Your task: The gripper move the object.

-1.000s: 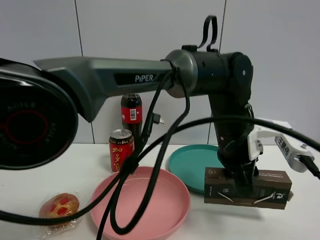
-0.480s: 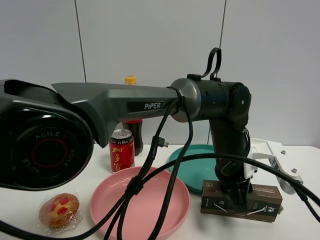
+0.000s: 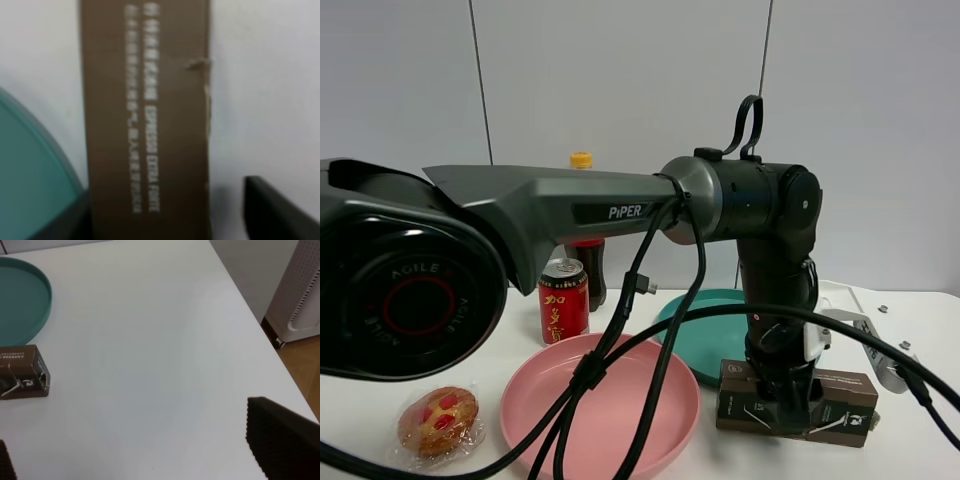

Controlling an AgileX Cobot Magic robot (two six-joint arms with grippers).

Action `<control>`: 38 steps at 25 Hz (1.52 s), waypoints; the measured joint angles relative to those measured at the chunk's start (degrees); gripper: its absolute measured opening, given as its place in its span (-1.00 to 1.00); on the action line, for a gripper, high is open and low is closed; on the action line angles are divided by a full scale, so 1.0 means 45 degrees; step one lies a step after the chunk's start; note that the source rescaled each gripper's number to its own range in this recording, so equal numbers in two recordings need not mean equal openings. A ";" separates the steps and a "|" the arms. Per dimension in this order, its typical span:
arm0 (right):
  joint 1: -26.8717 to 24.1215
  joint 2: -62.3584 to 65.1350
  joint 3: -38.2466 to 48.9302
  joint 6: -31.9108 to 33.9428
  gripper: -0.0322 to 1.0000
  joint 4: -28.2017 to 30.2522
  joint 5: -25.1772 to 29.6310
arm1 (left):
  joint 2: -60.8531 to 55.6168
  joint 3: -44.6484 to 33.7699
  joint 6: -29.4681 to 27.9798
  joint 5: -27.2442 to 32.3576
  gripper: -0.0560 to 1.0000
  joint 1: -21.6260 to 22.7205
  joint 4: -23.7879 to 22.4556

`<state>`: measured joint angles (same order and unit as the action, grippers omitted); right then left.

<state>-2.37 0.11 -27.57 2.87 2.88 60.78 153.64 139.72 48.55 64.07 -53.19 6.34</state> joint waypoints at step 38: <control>0.0000 0.0000 0.0000 0.0000 1.00 0.0000 0.0000 | -2.0130 -1.2101 -0.8296 0.1170 0.85 1.1326 -0.2861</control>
<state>-2.37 0.11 -27.57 2.87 2.88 60.78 63.05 85.26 11.22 69.33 -2.22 -6.53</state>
